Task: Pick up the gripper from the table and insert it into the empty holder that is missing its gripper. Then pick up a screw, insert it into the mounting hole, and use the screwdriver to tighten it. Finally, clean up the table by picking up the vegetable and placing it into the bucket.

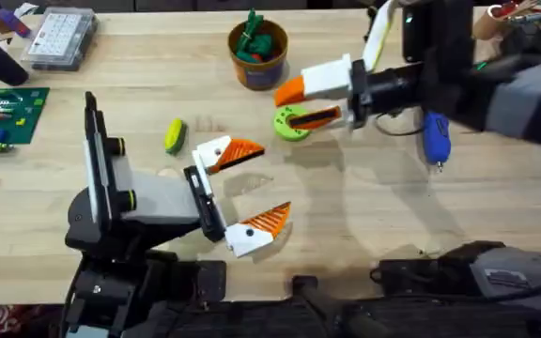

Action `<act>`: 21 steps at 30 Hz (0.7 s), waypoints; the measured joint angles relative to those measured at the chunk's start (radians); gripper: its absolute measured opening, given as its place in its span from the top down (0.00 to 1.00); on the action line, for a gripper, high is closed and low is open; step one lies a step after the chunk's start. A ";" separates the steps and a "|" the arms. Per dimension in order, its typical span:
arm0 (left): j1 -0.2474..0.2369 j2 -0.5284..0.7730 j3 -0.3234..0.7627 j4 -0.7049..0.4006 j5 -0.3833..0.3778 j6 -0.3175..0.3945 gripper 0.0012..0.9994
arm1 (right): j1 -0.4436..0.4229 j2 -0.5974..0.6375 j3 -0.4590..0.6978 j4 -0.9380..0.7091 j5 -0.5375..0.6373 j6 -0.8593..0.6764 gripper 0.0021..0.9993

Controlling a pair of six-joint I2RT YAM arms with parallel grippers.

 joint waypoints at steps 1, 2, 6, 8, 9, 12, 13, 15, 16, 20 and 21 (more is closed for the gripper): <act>0.000 0.000 0.000 0.000 0.000 0.000 0.01 | -0.009 -0.007 0.027 -0.087 0.016 -0.043 0.00; 0.000 0.000 0.000 0.000 0.000 0.000 0.01 | -0.017 -0.014 0.057 -0.179 0.039 -0.098 0.00; 0.000 0.000 0.000 0.000 0.000 0.000 0.01 | -0.025 -0.019 0.187 -0.511 0.188 -0.288 0.00; 0.000 0.000 0.000 0.000 0.000 0.000 0.01 | -0.025 -0.020 0.251 -0.620 0.279 -0.362 0.00; 0.000 0.000 0.000 0.000 0.000 0.000 0.01 | -0.025 -0.020 0.285 -0.674 0.331 -0.396 0.00; 0.000 0.000 0.000 0.000 0.000 0.000 0.01 | -0.025 -0.020 0.377 -0.788 0.472 -0.479 0.00; 0.000 0.000 0.000 0.000 0.000 0.000 0.01 | -0.025 -0.020 0.403 -0.818 0.512 -0.504 0.00; 0.000 0.000 0.000 0.000 0.000 0.000 0.01 | -0.025 -0.021 0.449 -0.868 0.588 -0.546 0.00; 0.000 0.000 0.000 0.000 0.000 0.000 0.01 | -0.025 -0.022 0.466 -0.887 0.621 -0.561 0.00; 0.000 0.000 0.000 0.000 0.000 0.000 0.01 | -0.025 -0.026 0.500 -0.921 0.742 -0.608 0.00; 0.000 0.000 0.000 0.000 0.000 0.000 0.01 | -0.025 -0.026 0.501 -0.923 0.759 -0.616 0.00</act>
